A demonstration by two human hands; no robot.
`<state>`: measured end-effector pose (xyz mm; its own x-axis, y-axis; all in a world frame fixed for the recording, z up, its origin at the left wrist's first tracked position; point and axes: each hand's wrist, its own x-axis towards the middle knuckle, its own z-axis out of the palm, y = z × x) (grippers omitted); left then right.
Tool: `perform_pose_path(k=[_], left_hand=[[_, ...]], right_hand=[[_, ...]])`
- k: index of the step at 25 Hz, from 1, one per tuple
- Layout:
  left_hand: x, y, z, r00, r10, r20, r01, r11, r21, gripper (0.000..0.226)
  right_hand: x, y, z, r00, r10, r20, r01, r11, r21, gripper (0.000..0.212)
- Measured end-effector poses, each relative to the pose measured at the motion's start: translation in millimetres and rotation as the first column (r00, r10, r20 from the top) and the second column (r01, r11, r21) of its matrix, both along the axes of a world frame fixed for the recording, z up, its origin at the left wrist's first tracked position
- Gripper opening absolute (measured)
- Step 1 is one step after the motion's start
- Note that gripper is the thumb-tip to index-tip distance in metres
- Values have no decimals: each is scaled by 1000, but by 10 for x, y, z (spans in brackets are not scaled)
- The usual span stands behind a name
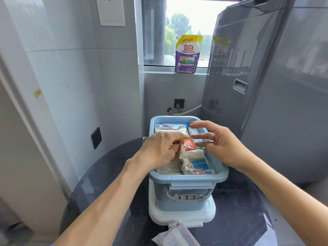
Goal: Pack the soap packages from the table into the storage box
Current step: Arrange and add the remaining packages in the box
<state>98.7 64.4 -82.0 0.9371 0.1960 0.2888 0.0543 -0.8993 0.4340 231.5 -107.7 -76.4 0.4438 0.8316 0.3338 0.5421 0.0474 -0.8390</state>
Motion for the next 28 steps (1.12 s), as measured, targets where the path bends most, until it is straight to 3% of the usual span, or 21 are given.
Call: perform_pose_path(k=[3,7,11,13,21,25,28], left_hand=[[-17,3,-6,996,13,84,-10,999,-39,15],[-33,7,-13,993,9,117,4,994,-107,13],[-31,5,-13,995,-14,94,23,995,-95,14],[-43,1,-10,996,-16,85,24,995,-95,13],[-69,-13,0,1000,-25,5,25,998,-54,11],[-59,-21,31,1000,15,-19,-16,996,-82,10],[-68,-3,74,998,-2,-57,-7,988,-157,23]], right_hand=[[-11,-15,10,997,-21,72,25,999,-48,78],[17,-16,48,966,12,258,49,972,-230,69],[98,54,196,852,188,488,114,844,-524,48],[122,89,251,816,238,526,145,797,-586,47],[23,113,201,643,245,725,286,802,-525,37],[-82,24,252,636,92,766,277,899,-339,32],[-174,-11,309,582,-6,813,255,951,-175,23]])
